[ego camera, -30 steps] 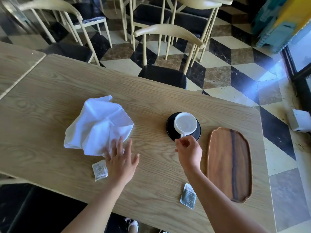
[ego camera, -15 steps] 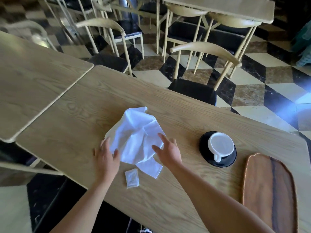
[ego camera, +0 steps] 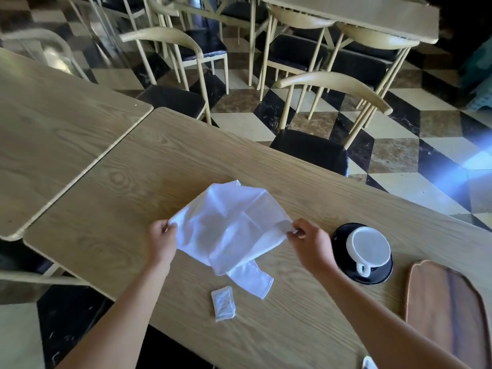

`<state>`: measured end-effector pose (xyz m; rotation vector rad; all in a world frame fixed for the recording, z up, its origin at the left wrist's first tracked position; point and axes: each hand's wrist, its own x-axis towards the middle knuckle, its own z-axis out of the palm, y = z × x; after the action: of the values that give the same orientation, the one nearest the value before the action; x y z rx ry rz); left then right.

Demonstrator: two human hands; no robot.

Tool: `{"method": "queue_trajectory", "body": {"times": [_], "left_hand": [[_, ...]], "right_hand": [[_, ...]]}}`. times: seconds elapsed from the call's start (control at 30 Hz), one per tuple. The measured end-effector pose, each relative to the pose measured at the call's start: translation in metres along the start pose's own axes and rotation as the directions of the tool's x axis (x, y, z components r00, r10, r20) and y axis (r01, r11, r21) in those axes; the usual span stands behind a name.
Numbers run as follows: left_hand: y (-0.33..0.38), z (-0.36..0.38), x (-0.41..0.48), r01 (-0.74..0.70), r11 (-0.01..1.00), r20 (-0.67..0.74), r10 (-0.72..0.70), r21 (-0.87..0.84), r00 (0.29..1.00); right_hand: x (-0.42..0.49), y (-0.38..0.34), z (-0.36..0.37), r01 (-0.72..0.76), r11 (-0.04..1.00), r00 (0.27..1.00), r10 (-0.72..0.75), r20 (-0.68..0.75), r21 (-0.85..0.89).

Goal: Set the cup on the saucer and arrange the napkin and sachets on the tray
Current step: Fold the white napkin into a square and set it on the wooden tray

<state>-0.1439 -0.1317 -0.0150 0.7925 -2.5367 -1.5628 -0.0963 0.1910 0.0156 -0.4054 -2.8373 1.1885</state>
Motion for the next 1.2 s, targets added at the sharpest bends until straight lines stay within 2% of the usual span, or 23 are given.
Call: {"method": "queue_trajectory", "body": {"times": [0.1,0.2,0.27,0.33,0.4,0.47,0.53,0.6,0.7,0.77,0.83,0.87,0.97,1.07,1.13,1.2], "left_hand": [[0.017,-0.010,0.010,-0.025,0.969,-0.065,0.009,-0.247,0.998],[0.030,-0.022,0.024,-0.147,0.938,-0.142,0.107,-0.313,0.984],[0.037,-0.024,0.035,-0.242,0.940,-0.139,0.213,-0.241,0.967],[0.044,-0.015,0.043,-0.282,0.952,-0.018,0.282,-0.116,0.959],[0.048,0.000,0.045,-0.297,0.955,0.159,0.292,0.007,0.943],[0.045,0.013,0.041,-0.314,0.946,0.267,0.283,0.083,0.921],[0.038,0.018,0.037,-0.375,0.894,0.311,0.293,0.245,0.904],[0.030,0.015,0.034,-0.413,0.831,0.283,0.322,0.373,0.903],[0.024,0.013,0.034,-0.383,0.810,0.153,0.352,0.445,0.923],[0.023,0.010,0.035,-0.269,0.838,0.129,0.236,0.475,0.963],[0.018,0.004,0.037,-0.165,0.814,0.135,0.107,0.557,0.985],[0.014,0.001,0.038,-0.149,0.799,0.132,0.088,0.582,0.987],[0.002,-0.005,0.039,-0.171,0.827,0.117,0.128,0.536,0.985],[0.006,-0.004,0.046,-0.220,0.842,0.104,0.194,0.493,0.975],[0.020,-0.002,0.060,-0.269,0.810,0.107,0.250,0.521,0.962],[0.040,0.002,0.083,-0.364,0.781,0.127,0.350,0.508,0.928]], "right_hand": [[0.001,0.006,-0.033,0.015,1.000,0.998,-0.014,-0.064,0.012],[-0.002,0.015,-0.056,0.076,0.995,0.991,-0.083,-0.105,-0.063],[-0.009,0.025,-0.064,0.096,0.982,0.989,-0.113,-0.097,-0.163],[-0.017,0.034,-0.064,0.071,0.959,0.997,-0.075,-0.006,-0.276],[-0.025,0.038,-0.060,-0.006,0.912,0.990,0.065,0.129,-0.410],[-0.029,0.037,-0.055,-0.047,0.835,0.969,0.172,0.179,-0.548],[-0.030,0.030,-0.053,-0.034,0.756,0.960,0.207,0.189,-0.654],[-0.028,0.021,-0.051,0.009,0.707,0.951,0.212,0.224,-0.707],[-0.015,0.011,-0.043,0.104,0.732,0.956,0.112,0.270,-0.674],[0.002,0.010,-0.032,0.118,0.777,0.963,0.062,0.263,-0.618],[0.023,0.011,-0.017,0.103,0.858,0.973,0.018,0.230,-0.503],[0.033,0.011,-0.008,0.127,0.888,0.972,-0.021,0.236,-0.443],[0.057,0.011,0.019,0.279,0.878,0.903,-0.101,0.419,-0.390],[0.065,0.013,0.035,0.387,0.795,0.807,-0.047,0.589,-0.467],[0.061,0.016,0.039,0.379,0.762,0.828,-0.027,0.559,-0.525],[0.047,0.018,0.043,0.307,0.763,0.885,-0.008,0.466,-0.570]]}}
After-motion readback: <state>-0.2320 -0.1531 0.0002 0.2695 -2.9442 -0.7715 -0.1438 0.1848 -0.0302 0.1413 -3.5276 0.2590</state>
